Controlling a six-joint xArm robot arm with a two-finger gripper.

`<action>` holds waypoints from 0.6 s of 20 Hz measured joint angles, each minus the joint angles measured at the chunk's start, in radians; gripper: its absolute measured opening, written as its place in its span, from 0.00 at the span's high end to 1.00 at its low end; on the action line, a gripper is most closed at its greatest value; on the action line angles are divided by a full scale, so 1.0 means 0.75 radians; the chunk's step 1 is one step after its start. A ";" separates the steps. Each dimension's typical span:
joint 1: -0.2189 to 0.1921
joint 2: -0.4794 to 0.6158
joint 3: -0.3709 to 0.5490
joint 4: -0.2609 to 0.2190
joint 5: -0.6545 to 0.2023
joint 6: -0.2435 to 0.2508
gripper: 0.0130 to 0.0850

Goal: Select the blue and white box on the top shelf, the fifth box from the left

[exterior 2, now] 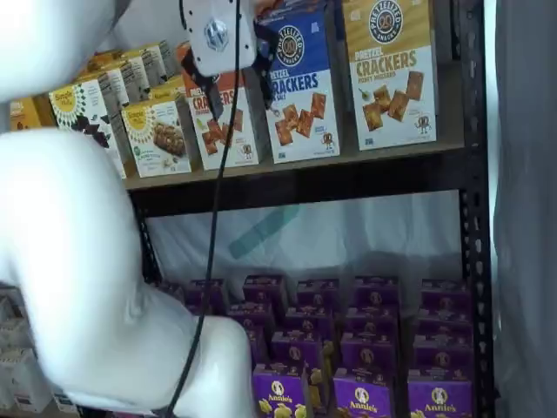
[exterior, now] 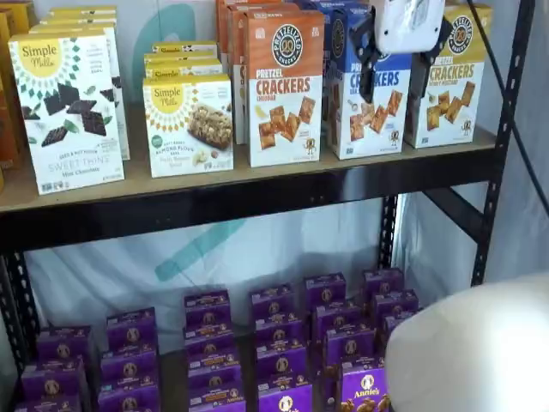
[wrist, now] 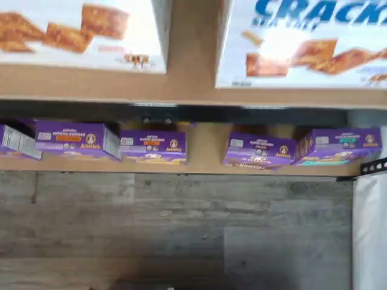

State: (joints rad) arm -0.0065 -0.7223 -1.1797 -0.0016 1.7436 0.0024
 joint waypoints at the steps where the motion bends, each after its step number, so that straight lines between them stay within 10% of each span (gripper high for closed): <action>1: -0.004 0.020 -0.019 -0.006 -0.006 -0.005 0.00; 12: -0.037 0.133 -0.157 0.005 0.017 -0.037 0.00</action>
State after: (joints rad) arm -0.0345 -0.6223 -1.2977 0.0021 1.7562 -0.0256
